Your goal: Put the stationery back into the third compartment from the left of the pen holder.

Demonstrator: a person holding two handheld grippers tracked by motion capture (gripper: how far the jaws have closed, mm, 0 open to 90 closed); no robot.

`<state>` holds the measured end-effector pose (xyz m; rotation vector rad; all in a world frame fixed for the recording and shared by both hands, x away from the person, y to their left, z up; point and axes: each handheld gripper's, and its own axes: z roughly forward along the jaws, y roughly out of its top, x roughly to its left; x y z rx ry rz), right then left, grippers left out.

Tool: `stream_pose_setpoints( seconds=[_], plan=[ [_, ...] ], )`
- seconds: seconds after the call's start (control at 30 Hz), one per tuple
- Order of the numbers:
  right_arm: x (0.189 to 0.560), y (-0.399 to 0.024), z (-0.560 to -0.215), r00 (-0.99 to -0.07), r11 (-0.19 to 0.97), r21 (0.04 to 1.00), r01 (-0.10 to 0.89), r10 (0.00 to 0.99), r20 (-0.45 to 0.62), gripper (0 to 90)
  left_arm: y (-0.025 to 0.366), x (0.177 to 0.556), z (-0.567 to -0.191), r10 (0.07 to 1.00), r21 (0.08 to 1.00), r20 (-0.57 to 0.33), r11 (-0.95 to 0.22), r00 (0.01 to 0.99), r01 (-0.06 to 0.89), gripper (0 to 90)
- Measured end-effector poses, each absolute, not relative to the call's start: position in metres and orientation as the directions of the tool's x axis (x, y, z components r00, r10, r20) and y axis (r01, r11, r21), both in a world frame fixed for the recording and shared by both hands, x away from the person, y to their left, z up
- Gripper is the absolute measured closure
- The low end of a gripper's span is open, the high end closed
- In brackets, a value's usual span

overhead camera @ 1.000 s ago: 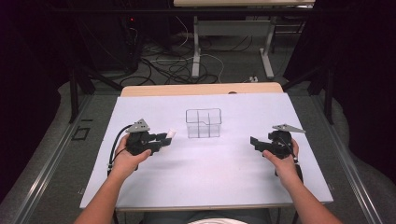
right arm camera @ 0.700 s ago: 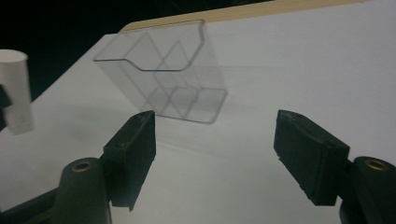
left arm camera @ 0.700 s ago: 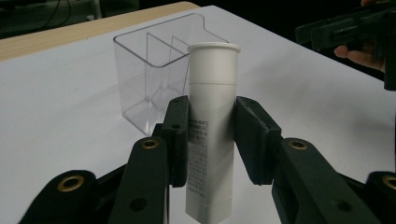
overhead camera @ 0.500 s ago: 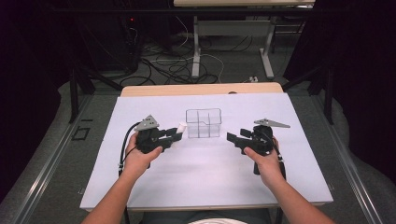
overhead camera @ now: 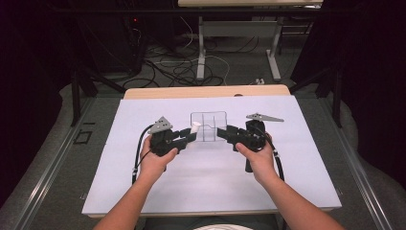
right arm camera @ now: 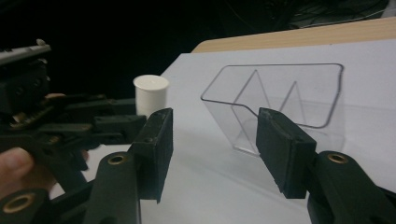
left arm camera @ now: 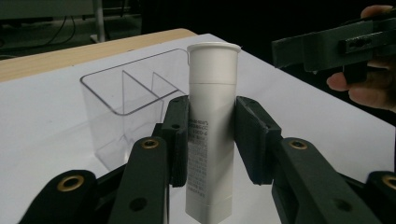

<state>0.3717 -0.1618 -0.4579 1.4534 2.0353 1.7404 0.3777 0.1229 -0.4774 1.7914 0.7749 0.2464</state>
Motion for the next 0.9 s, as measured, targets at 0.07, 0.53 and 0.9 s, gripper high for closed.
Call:
stream_pose_setpoints(
  seconds=[0.07,0.53,0.9],
  plan=[
    [0.374,-0.157,-0.456,-0.537,-0.131,0.791,0.598,0.667,0.516,46.5,0.117,0.378,-0.477,0.605,0.909,-0.209,-0.17,0.768,0.38,67.0],
    [0.388,-0.139,-0.46,-0.495,-0.154,0.71,0.687,0.616,0.613,45.4,0.092,0.379,-0.482,0.566,0.898,-0.195,-0.227,0.801,0.378,67.0],
    [0.387,-0.131,-0.468,-0.486,-0.15,0.704,0.694,0.624,0.612,54.5,0.089,0.375,-0.487,0.554,0.897,-0.2,-0.229,0.808,0.379,67.0]
  ],
)
